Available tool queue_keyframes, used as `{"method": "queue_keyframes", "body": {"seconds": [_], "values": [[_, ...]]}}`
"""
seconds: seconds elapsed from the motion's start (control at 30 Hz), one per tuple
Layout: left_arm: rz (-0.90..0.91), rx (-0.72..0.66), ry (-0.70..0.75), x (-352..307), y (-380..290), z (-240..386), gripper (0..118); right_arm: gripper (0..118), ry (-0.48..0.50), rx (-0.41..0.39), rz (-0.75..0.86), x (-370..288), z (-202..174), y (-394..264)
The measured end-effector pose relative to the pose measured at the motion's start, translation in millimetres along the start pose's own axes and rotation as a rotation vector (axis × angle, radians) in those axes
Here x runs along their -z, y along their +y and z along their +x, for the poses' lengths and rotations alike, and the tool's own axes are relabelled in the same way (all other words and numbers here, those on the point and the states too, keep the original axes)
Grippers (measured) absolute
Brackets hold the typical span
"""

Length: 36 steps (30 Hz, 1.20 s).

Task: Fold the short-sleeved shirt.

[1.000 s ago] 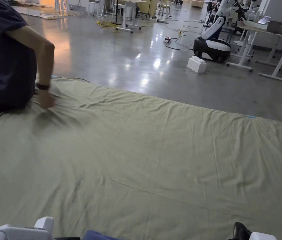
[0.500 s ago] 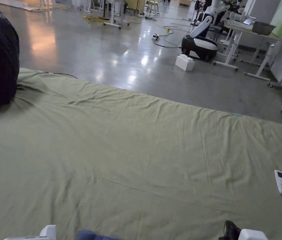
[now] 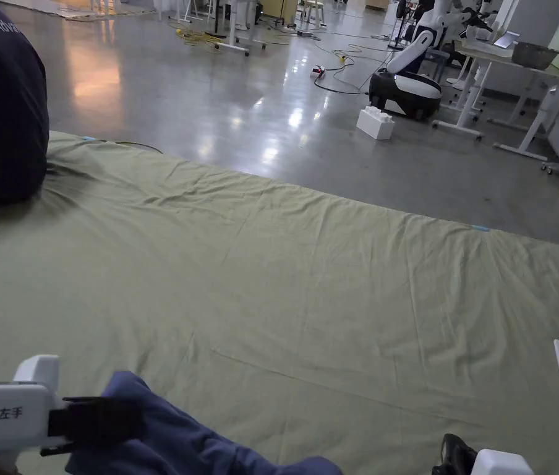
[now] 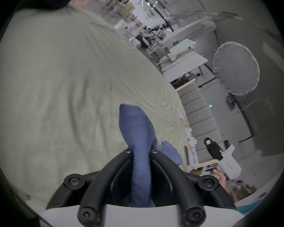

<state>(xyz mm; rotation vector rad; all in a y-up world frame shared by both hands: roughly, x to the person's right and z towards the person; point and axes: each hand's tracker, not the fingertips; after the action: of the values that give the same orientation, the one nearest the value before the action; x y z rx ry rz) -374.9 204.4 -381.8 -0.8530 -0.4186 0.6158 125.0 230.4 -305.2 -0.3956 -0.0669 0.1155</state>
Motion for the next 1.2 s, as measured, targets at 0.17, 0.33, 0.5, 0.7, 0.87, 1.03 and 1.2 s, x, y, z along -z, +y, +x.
{"method": "queue_keyframes", "body": {"seconds": [0.17, 0.33, 0.5, 0.7, 0.87, 1.03, 1.2], "values": [[-0.002, 0.135, 0.267, -17.0, 11.6, 32.9, 11, 1, 0.018, 0.005, 0.002, 3.2, -3.9, -0.7], [-0.032, 0.206, 0.322, -3.4, 4.4, 63.4, 11, 1, 0.03, 0.016, -0.002, 6.4, -5.4, -2.7], [-0.047, 0.239, 0.289, 11.3, -8.4, 96.9, 11, 1, 0.032, 0.021, -0.003, 7.6, -2.3, -3.6], [-0.078, 0.246, 0.19, 36.5, -18.2, 126.6, 11, 1, 0.027, 0.024, -0.009, 6.7, 2.0, -7.3], [-0.145, 0.273, 0.157, 71.2, -41.0, 157.8, 12, 1, 0.02, 0.038, -0.019, 5.9, 6.4, -13.3], [-0.182, 0.296, 0.167, 115.2, -62.9, 178.7, 12, 1, 0.012, 0.049, -0.028, 3.1, 9.9, -16.7], [-0.224, 0.307, 0.193, 156.2, -87.0, 190.8, 12, 1, 0.004, 0.058, -0.03, 1.4, 14.8, -20.8]]}}
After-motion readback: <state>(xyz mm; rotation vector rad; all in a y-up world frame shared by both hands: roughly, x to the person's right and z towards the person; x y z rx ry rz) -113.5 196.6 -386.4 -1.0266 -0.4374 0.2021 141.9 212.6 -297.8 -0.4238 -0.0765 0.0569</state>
